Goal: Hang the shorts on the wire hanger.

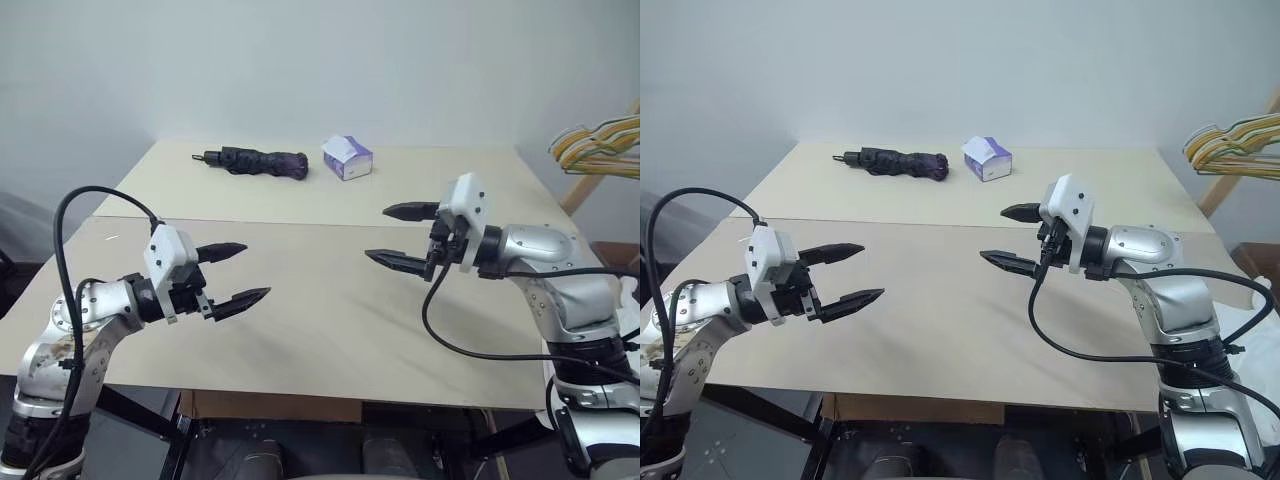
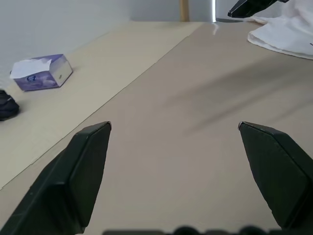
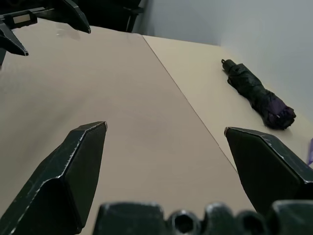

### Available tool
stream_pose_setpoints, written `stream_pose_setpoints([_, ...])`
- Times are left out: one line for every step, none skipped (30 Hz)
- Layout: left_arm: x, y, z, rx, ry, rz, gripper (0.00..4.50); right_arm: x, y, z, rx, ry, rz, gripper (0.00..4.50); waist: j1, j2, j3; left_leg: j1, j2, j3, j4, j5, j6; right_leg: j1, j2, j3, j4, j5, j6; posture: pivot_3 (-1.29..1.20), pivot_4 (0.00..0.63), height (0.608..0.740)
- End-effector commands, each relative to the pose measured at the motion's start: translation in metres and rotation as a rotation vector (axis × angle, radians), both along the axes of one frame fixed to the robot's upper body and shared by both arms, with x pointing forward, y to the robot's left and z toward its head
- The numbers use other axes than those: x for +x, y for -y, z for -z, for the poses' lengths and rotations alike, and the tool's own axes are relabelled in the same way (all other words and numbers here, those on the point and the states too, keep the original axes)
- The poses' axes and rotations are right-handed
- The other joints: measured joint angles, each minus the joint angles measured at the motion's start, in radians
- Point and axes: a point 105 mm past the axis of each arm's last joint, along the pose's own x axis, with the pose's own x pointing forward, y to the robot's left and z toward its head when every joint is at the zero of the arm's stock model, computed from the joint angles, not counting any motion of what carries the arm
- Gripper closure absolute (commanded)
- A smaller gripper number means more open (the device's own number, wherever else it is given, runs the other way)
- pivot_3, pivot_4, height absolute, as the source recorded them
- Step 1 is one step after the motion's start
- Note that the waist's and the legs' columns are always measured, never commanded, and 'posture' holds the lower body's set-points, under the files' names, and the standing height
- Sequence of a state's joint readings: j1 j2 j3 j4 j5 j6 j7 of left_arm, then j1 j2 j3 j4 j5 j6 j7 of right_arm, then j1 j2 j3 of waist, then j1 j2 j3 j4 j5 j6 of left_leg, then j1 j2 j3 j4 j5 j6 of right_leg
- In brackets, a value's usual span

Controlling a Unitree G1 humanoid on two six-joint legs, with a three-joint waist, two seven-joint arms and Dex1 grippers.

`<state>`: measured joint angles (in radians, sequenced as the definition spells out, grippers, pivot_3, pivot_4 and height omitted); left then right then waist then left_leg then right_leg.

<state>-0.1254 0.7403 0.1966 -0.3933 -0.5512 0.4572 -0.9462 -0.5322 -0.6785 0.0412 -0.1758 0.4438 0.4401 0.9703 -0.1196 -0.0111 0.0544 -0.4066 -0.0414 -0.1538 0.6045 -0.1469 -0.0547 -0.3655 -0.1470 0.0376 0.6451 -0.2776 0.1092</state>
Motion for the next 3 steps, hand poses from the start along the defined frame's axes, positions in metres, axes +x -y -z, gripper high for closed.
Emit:
stream_pose_setpoints([0.002,0.0007,-0.0105,0.001,0.058,-0.003,0.0,-0.0045,-0.0003,-0.0071,-0.003,0.058,-0.004,0.02,0.006,0.0,0.0,-0.001,0.0,0.0,0.0,0.0,0.0,-0.001,0.0,0.0,0.0,0.0,0.0,-0.13,0.0,0.74])
stream_pose_setpoints([0.0025,0.0006,-0.0107,-0.011,0.056,-0.003,0.0,-0.0059,-0.0002,-0.0058,-0.006,0.058,-0.002,0.02,0.008,0.0,0.0,-0.001,0.0,0.0,0.0,0.0,0.0,-0.001,0.0,0.0,0.0,0.0,0.0,-0.13,0.0,0.74])
stream_pose_setpoints([0.0032,0.0007,-0.0115,-0.021,0.056,-0.003,0.0,-0.0071,0.0,-0.0046,-0.008,0.059,0.0,0.02,0.008,0.0,0.0,-0.001,0.0,0.0,0.0,0.0,0.0,-0.001,0.0,0.0,0.0,0.0,0.0,-0.13,0.0,0.74])
